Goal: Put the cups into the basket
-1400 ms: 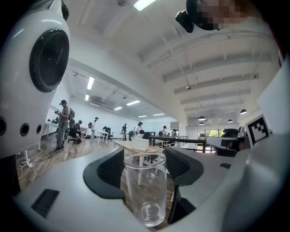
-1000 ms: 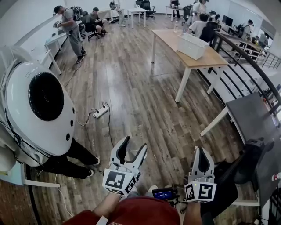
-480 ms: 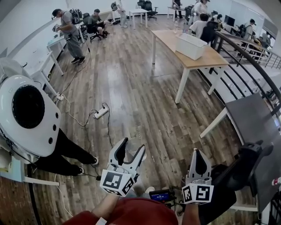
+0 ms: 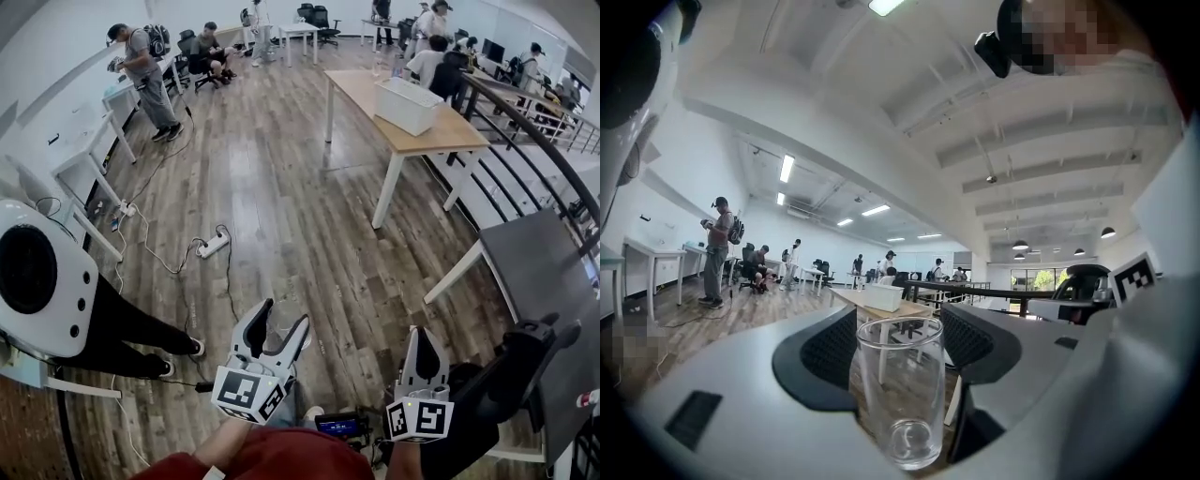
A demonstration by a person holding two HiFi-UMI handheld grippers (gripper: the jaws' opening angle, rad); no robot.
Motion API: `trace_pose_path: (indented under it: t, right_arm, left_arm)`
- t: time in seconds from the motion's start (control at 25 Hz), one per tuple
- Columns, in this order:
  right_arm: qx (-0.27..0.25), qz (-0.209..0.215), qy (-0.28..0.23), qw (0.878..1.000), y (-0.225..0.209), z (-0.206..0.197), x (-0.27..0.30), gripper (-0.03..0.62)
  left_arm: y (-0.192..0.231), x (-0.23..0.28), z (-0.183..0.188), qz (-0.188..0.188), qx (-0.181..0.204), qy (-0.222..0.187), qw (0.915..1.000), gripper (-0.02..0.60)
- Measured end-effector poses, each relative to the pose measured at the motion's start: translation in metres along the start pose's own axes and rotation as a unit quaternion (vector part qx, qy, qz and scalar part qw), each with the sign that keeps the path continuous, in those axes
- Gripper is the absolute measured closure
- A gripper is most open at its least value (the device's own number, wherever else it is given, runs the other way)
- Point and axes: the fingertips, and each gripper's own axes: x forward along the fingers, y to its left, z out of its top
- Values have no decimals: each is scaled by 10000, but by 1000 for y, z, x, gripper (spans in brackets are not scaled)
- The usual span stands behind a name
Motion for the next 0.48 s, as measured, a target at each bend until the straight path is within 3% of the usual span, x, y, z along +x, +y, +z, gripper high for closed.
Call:
trace_pose_path:
  t: [0.48]
  right_arm:
    - [-148,-208,-21,9997,-8,4,63,582]
  left_arm:
    - [31,65,5,-253,-75,-71,9996,298]
